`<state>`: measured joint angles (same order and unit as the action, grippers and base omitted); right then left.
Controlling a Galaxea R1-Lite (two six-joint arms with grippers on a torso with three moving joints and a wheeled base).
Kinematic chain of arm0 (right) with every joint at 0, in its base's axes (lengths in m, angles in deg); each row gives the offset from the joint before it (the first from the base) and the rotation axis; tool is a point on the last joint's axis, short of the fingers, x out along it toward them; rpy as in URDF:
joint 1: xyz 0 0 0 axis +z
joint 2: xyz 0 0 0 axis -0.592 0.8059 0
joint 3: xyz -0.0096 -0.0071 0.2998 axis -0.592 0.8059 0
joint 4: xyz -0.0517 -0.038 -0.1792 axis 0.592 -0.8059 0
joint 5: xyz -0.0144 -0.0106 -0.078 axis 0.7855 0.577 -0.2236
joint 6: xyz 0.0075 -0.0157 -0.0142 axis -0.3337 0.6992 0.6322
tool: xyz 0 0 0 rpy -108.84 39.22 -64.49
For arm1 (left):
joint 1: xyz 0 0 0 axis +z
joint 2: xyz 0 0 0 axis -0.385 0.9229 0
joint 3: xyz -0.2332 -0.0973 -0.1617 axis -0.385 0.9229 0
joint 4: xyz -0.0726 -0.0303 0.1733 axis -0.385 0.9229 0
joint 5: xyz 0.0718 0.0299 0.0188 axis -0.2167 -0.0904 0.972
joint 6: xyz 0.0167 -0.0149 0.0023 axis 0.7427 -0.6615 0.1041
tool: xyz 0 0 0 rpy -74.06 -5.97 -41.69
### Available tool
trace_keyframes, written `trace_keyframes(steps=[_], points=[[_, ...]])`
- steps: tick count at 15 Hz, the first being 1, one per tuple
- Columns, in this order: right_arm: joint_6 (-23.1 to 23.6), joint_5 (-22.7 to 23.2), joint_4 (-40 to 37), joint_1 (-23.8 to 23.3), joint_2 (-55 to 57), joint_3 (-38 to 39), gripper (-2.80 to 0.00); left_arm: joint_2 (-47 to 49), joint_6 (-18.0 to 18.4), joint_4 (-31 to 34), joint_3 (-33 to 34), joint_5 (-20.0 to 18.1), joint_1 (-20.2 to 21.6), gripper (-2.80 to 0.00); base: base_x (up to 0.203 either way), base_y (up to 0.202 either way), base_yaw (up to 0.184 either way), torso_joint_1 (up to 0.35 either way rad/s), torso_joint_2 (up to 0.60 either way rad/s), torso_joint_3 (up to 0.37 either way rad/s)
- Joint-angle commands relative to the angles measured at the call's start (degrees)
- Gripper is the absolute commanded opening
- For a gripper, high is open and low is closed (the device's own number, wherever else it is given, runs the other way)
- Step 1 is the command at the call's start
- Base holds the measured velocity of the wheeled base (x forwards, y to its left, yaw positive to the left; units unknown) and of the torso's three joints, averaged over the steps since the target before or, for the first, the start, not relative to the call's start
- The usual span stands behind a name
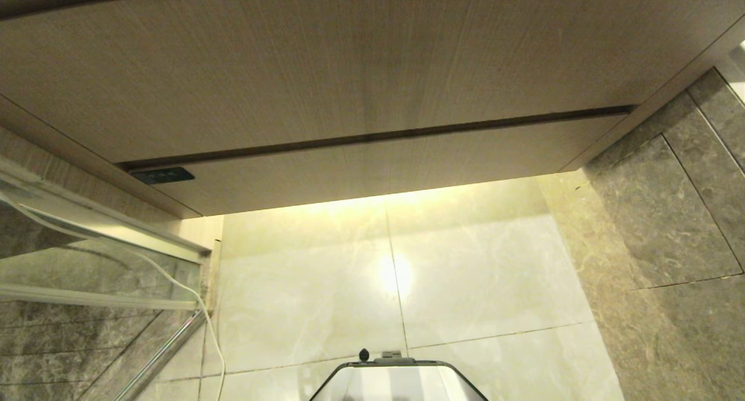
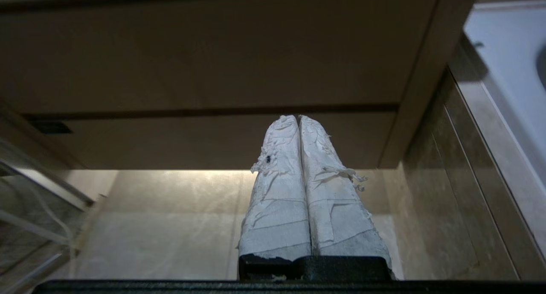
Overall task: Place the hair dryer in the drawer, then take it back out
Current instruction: Pull open the drawer
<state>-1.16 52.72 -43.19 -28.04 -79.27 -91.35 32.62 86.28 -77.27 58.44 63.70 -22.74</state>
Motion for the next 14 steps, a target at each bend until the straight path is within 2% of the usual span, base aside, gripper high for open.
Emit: trace_keyframes(steps=[1,3,5,6,8,9,10,11,12,14], points=[[-1.2,2.1,-14.3,1.1,22.0,-22.5,-2.80,0.0,0.0,0.0,0.0,0.0,0.0,-2.80,0.000,0.000,0.000,0.000,0.00,0.000],[-0.3,4.1,-24.1,2.2,37.7,-31.5,-2.80,0.0,0.0,0.0,0.0,0.0,0.0,-2.80,0.000,0.000,0.000,0.000,0.00,0.000],[2.0,5.5,-30.3,3.0,51.6,-36.2,-2.80,0.0,0.0,0.0,0.0,0.0,0.0,-2.80,0.000,0.000,0.000,0.000,0.00,0.000],[3.9,5.9,-32.6,3.3,57.3,-37.7,0.00,0.0,0.0,0.0,0.0,0.0,0.0,-2.80,0.000,0.000,0.000,0.000,0.00,0.000],[12.0,5.9,-35.7,3.6,68.3,-39.9,0.00,0.0,0.0,0.0,0.0,0.0,0.0,-2.80,0.000,0.000,0.000,0.000,0.00,0.000],[17.0,4.5,-36.2,3.7,72.6,-40.4,0.00,0.0,0.0,0.0,0.0,0.0,0.0,-2.80,0.000,0.000,0.000,0.000,0.00,0.000],[23.9,1.9,-35.3,3.8,76.8,-40.6,0.00,0.0,0.0,0.0,0.1,0.0,0.0,-2.80,0.000,0.000,0.000,0.000,0.00,0.000],[29.9,-0.5,-31.0,3.9,80.1,-40.0,0.00,0.0,0.0,0.0,0.0,0.0,0.0,-2.80,0.000,0.000,0.000,0.000,0.00,0.000],[34.1,-2.1,-22.5,4.1,81.9,-38.5,0.00,0.0,0.0,0.0,0.1,0.0,0.0,-2.80,0.000,0.000,0.000,0.000,0.00,0.000],[45.9,-3.7,-0.8,4.8,85.3,-33.1,0.00,0.0,0.0,0.0,0.1,0.0,0.0,-2.80,0.000,0.000,0.000,0.000,0.00,0.000]])
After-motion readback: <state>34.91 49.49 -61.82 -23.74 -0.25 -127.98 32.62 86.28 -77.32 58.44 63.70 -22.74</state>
